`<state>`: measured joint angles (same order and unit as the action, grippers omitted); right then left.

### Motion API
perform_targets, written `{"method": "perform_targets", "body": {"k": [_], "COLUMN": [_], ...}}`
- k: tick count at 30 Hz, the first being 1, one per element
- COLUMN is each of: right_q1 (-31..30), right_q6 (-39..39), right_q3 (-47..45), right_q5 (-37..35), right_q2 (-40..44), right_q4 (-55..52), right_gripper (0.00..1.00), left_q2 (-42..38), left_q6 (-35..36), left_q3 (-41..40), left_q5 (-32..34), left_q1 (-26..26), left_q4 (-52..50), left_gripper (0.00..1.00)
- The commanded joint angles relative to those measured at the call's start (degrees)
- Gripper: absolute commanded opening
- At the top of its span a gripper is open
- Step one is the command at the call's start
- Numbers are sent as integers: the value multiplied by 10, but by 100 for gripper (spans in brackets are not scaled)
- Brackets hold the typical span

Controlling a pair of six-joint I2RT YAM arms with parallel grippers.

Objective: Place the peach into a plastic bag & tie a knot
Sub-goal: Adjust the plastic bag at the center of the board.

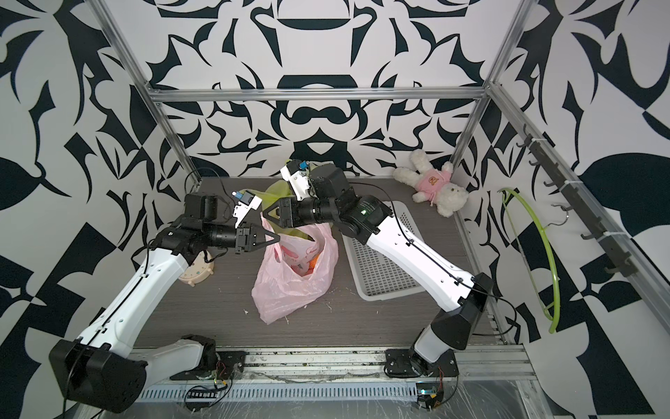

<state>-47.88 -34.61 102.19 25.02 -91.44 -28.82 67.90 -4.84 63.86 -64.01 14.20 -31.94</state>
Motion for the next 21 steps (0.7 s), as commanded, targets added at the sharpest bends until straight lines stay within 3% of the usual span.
{"method": "perform_targets", "body": {"k": [1, 11, 21], "right_q1": [-3, -6, -12], "right_q6": [-6, -9, -14], "right_q3": [37, 62, 47], "right_q5": [14, 35, 38], "right_q2": [-17, -44, -26], "right_q4": [9, 10, 14], "right_gripper": [46, 31, 39], "left_q2": [2, 2, 5], "left_q6": [9, 15, 17], "left_q3": [16, 14, 17], "left_q5": [-14, -14, -14], "left_q1": [-2, -3, -3], "left_q4": [-10, -17, -19], "left_gripper": [0, 0, 0]}}
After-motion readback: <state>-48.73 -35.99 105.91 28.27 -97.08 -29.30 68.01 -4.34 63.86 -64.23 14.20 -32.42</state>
